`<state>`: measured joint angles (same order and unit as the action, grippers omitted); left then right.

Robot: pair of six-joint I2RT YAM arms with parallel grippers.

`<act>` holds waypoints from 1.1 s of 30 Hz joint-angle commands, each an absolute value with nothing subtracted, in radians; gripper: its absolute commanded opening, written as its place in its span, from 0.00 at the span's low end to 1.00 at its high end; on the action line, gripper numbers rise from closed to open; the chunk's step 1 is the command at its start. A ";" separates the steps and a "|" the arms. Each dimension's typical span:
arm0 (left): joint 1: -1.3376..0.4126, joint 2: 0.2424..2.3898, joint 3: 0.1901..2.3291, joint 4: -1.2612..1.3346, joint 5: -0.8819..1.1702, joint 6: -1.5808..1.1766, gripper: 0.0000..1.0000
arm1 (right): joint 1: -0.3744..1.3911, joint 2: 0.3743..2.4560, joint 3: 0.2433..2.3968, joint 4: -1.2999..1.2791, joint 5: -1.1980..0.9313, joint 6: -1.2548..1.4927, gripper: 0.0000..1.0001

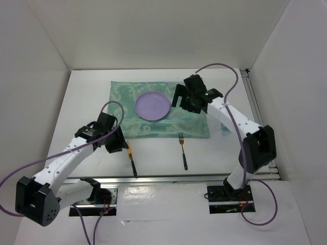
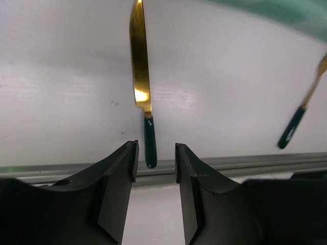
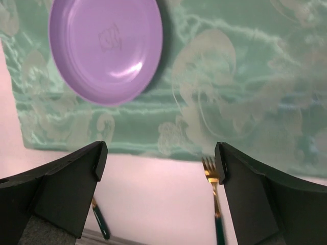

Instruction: Set the dinner table for one person

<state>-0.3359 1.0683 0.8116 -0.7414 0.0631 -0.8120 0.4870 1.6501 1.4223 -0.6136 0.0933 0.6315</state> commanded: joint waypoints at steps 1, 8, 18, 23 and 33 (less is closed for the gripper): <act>-0.475 1.083 0.769 -0.707 -0.035 -0.985 0.51 | 0.506 1.553 1.301 -0.621 0.124 0.644 1.00; -0.712 1.288 0.788 -0.752 -0.193 -1.186 0.53 | 0.506 1.443 1.200 -0.670 0.133 0.653 1.00; -0.747 1.338 0.732 -0.687 -0.199 -1.232 0.62 | 0.506 1.405 1.190 -0.692 0.143 0.653 1.00; -0.756 1.353 0.677 -0.651 -0.199 -1.264 0.54 | 0.515 1.405 1.190 -0.692 0.143 0.644 1.00; -0.756 1.405 0.647 -0.620 -0.184 -1.287 0.31 | 0.515 1.375 1.172 -0.710 0.152 0.644 1.00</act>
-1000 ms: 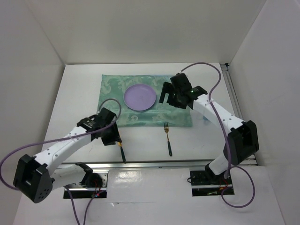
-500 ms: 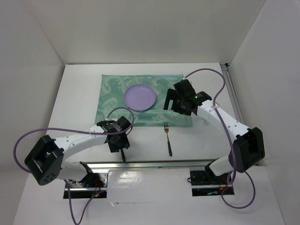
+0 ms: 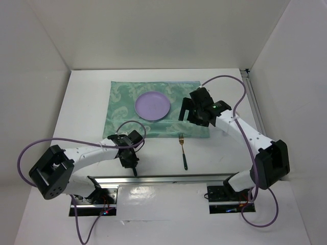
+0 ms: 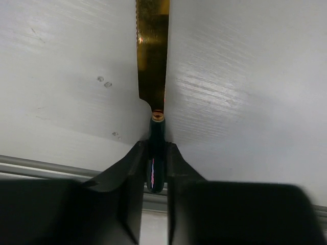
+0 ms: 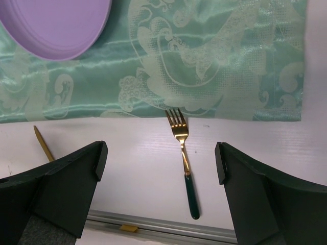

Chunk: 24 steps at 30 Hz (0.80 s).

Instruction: Set the dinner table for one person

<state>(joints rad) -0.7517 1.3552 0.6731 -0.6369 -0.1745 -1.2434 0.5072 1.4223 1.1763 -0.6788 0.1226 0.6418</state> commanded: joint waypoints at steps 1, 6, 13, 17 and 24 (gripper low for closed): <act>-0.765 1.382 0.663 -0.639 -0.195 -1.287 0.21 | 0.515 1.374 1.172 -0.710 0.152 0.644 1.00; -0.822 1.247 0.814 -0.889 -0.326 -1.322 0.00 | 0.515 1.355 1.207 -0.730 0.161 0.635 1.00; -0.842 1.371 1.216 -0.999 -0.381 -1.030 0.00 | 0.506 1.333 1.284 -0.795 0.199 0.615 1.00; -0.842 1.578 1.474 -0.902 -0.327 -0.840 0.00 | 0.465 1.266 1.293 -0.819 0.209 0.615 1.00; -0.807 1.993 1.952 -0.870 -0.209 -0.709 0.00 | 0.414 1.137 1.293 -0.940 0.330 0.689 1.00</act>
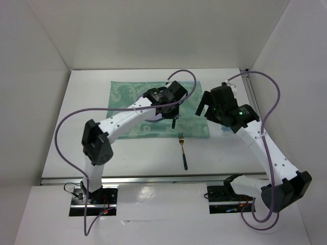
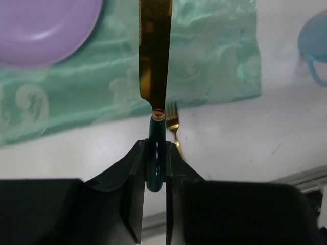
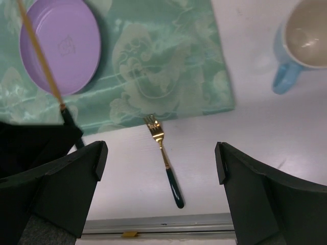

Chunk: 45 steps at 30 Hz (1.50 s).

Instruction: Set the dinner table for one person

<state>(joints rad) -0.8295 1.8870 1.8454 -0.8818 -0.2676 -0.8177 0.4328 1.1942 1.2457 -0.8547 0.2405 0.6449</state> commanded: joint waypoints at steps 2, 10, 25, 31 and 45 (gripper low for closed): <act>-0.782 2.072 2.058 -0.856 -0.155 -0.696 0.00 | 0.402 1.098 1.293 -0.983 0.374 0.713 1.00; -0.720 2.377 2.318 -0.769 -0.043 -0.676 0.00 | 0.393 1.011 1.253 -1.046 0.403 0.781 0.99; -0.676 2.534 2.336 -0.667 -0.031 -0.750 0.00 | 0.393 1.042 1.224 -1.068 0.383 0.790 1.00; -0.676 2.531 2.309 -0.657 -0.021 -0.759 0.30 | 0.393 1.051 1.233 -1.077 0.374 0.790 1.00; -0.752 2.260 2.225 -0.693 -0.121 -0.736 0.60 | 0.393 1.012 1.295 -1.117 0.356 0.790 1.00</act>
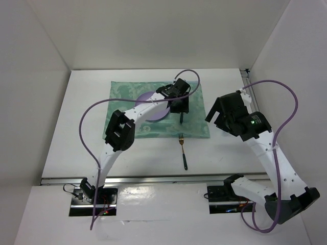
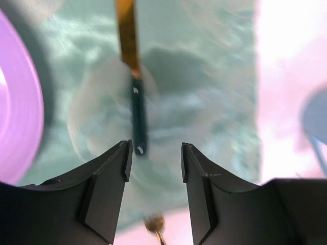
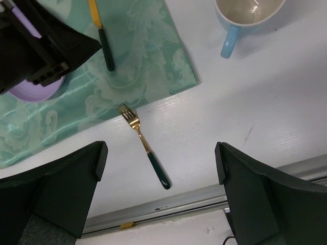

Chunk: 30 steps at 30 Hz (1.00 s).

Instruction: Set the dinner table for one person

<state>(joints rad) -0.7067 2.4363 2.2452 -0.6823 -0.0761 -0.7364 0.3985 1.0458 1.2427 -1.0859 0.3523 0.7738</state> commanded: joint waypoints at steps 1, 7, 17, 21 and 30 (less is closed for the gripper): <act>-0.776 2.226 2.157 -0.693 -0.135 -0.751 0.60 | 0.393 1.002 1.295 -1.127 0.356 0.781 1.00; -0.923 1.993 1.759 -0.693 -0.147 -0.911 0.60 | 0.393 0.967 1.305 -1.138 0.334 0.781 1.00; -1.063 1.997 1.557 -0.689 -0.167 -1.158 0.75 | 0.393 0.914 1.287 -1.100 0.261 0.742 1.00; -1.063 2.023 1.528 -0.689 -0.179 -1.189 0.75 | 0.393 0.904 1.278 -1.089 0.238 0.742 1.00; -1.109 2.124 1.578 -0.690 -0.167 -1.209 0.69 | 0.393 0.894 1.278 -1.080 0.229 0.723 1.00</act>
